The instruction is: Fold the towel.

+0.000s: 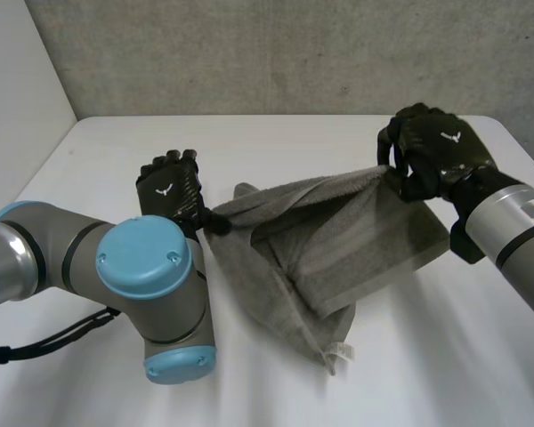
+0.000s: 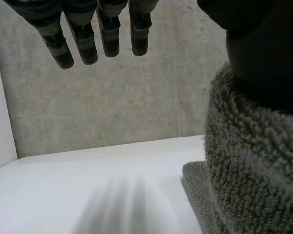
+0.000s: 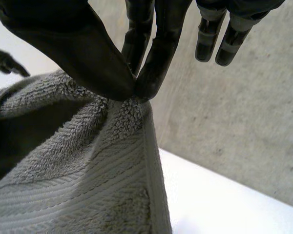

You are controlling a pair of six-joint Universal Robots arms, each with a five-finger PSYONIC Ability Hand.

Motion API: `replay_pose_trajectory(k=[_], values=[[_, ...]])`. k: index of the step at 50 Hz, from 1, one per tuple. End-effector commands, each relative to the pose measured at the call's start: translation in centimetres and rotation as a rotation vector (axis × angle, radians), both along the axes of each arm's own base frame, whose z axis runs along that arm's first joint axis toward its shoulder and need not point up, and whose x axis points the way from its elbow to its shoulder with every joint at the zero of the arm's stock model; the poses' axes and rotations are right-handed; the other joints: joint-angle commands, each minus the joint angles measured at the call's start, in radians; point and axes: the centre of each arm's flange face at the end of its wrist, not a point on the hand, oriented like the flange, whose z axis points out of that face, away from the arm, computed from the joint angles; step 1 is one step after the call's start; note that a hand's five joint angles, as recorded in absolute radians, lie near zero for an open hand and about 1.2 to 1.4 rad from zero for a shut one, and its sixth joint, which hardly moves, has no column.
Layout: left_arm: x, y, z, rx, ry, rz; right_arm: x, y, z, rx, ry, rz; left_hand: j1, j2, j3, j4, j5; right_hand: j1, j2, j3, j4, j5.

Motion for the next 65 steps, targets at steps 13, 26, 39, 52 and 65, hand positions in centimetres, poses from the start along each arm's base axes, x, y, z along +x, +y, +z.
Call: replay_pose_trajectory(k=[13, 26, 39, 52, 65], values=[[-1.0, 5.0, 2.3, -0.008, -0.041, -0.124, 0.7, -0.7, -7.2, 0.163, 0.121, 0.013, -0.006, 0.004, -0.044, -0.052, -0.013, -0.98, -0.987, -0.006, -0.007, -0.995], [-3.6, 9.5, 1.6, 0.006, -0.041, -0.244, 1.3, -0.2, -7.9, 0.164, 0.117, 0.035, -0.009, 0.001, -0.044, -0.052, -0.016, -0.983, -0.99, -0.006, -0.007, -0.998], [-4.8, 12.4, 1.2, 0.01, -0.04, -0.316, 1.9, -0.1, -8.5, 0.147, 0.118, 0.055, -0.012, -0.002, -0.044, -0.052, -0.019, -0.576, -0.584, -0.006, -0.007, -0.591], [-4.7, 14.1, 0.4, 0.035, -0.078, -0.353, 2.5, 1.0, -9.9, 0.194, 0.137, 0.09, -0.012, -0.002, -0.044, -0.052, -0.019, -0.543, -0.55, -0.006, -0.007, -0.558], [-5.0, 14.2, -2.4, 0.074, -0.135, -0.357, 2.7, -0.6, -7.7, 0.13, 0.093, 0.094, -0.012, -0.002, -0.044, -0.052, -0.019, 0.085, 0.077, -0.006, -0.007, 0.07]])
